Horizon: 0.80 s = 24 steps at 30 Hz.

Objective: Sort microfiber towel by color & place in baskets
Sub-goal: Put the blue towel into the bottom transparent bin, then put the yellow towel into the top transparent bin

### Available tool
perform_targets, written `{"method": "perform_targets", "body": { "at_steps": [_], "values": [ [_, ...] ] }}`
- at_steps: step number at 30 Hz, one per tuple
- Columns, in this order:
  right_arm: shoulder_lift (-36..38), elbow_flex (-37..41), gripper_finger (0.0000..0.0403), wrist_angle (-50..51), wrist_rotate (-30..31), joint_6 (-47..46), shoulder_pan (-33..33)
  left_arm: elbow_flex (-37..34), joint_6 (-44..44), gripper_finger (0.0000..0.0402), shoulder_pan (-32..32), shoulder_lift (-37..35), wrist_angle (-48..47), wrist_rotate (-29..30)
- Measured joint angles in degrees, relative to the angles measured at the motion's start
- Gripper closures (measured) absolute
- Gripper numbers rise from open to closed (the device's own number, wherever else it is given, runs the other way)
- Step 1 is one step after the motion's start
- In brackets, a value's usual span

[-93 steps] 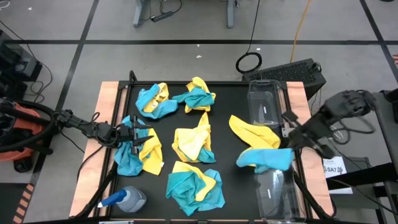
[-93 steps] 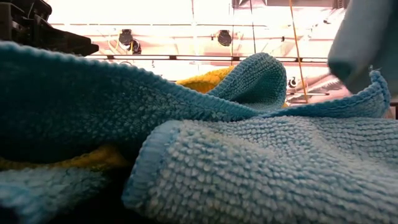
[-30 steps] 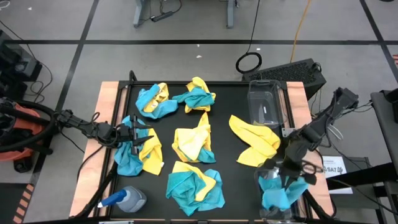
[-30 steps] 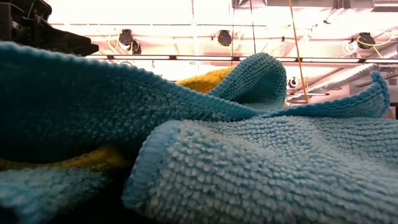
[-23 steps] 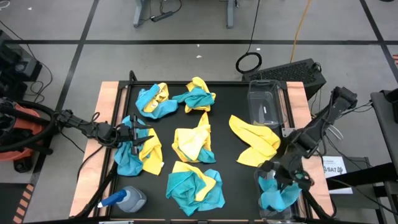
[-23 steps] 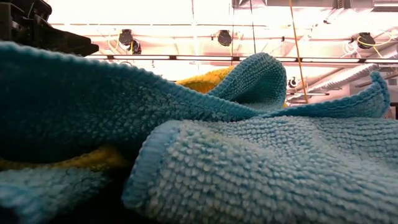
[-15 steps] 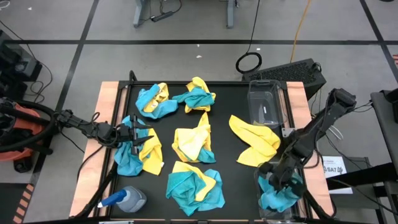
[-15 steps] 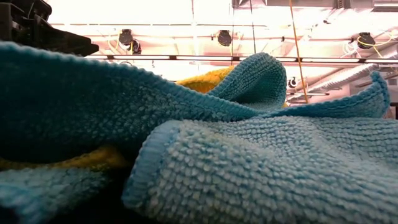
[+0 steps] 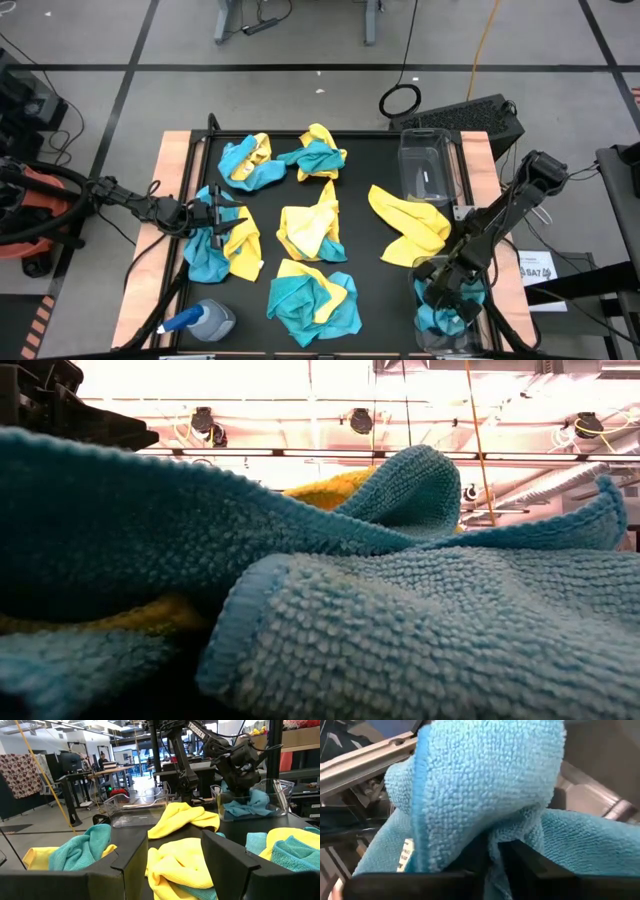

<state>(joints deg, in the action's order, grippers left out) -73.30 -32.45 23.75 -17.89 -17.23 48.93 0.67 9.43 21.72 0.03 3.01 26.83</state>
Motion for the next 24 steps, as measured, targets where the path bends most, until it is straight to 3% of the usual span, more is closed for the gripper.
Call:
{"method": "perform_targets", "body": {
  "at_steps": [6,11,18,24],
  "values": [
    [2.9,0.0,0.0258,-1.2,-0.8,-2.5,0.1,0.0,0.0,0.021,0.0,0.0,0.0,0.0],
    [8.4,-0.1,0.0221,-2.1,-2.0,-3.6,0.1,0.0,0.0,0.021,0.0,0.0,0.0,0.0],
    [17.1,-3.5,0.0216,-0.5,-0.5,-0.9,0.1,0.0,0.0,0.021,0.0,0.0,0.0,0.0],
    [23.3,-7.7,0.022,5.8,7.4,3.6,0.0,0.0,0.0,0.021,0.0,0.0,0.0,0.0]
  ]
}}
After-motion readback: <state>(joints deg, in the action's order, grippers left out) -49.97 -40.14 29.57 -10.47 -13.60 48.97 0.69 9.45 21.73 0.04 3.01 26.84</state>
